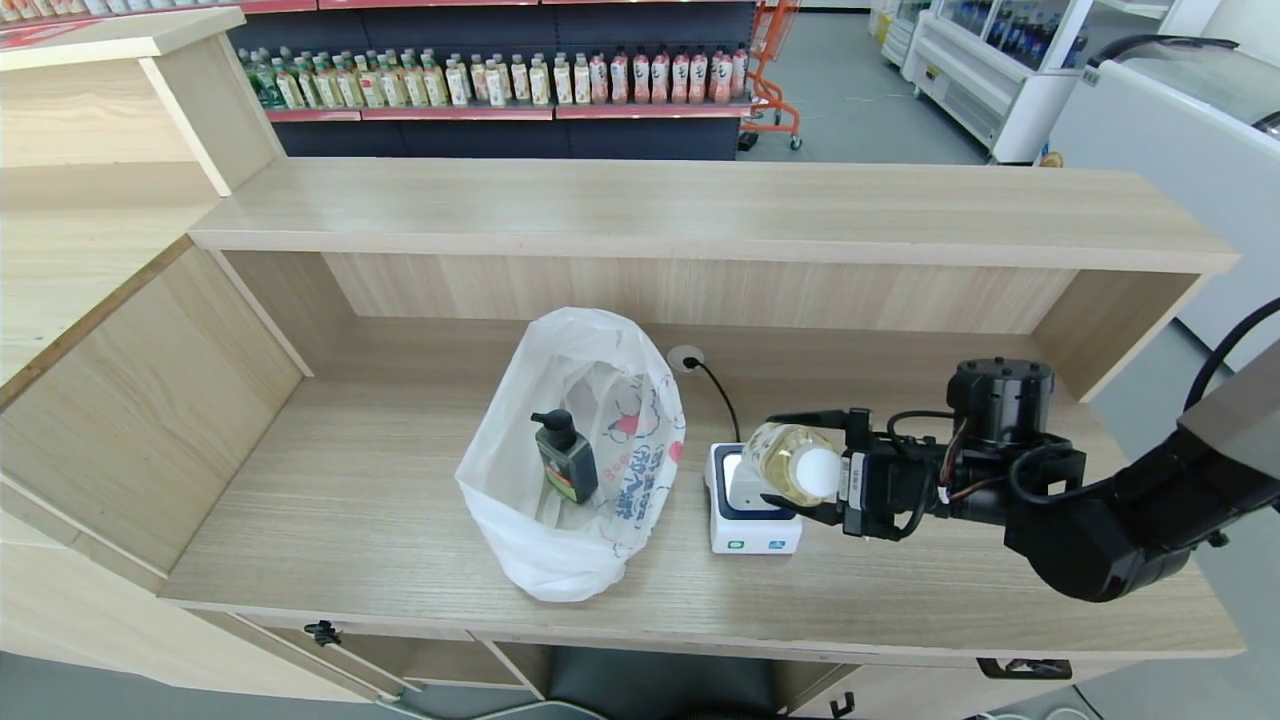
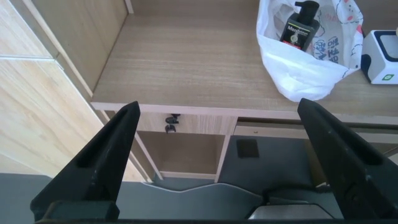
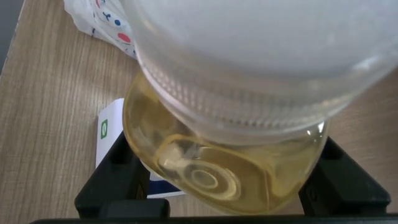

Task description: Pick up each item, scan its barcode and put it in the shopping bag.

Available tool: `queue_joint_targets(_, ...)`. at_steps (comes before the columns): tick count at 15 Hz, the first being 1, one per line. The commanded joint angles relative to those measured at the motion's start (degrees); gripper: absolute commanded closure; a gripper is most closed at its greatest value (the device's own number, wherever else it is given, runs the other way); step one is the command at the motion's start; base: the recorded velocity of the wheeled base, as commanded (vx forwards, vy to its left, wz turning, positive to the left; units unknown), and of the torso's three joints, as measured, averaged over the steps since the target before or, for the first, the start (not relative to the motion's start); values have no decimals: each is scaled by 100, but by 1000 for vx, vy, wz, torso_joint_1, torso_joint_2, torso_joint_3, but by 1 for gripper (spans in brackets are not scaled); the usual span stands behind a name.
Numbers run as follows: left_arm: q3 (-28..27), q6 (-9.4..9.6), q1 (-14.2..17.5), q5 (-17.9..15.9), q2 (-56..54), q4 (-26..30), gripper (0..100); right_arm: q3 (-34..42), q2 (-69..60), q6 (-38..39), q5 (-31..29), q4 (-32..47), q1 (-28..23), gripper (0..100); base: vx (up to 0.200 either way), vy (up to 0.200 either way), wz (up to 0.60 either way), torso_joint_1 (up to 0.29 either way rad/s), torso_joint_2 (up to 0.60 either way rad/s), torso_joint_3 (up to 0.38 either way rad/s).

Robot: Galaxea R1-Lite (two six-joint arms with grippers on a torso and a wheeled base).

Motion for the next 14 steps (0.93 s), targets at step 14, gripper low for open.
queue_joint_targets(14, 0, 0, 1, 1, 1, -2, 0, -82, 246, -59, 178, 9, -78, 100, 0, 0, 0, 0, 0, 0)
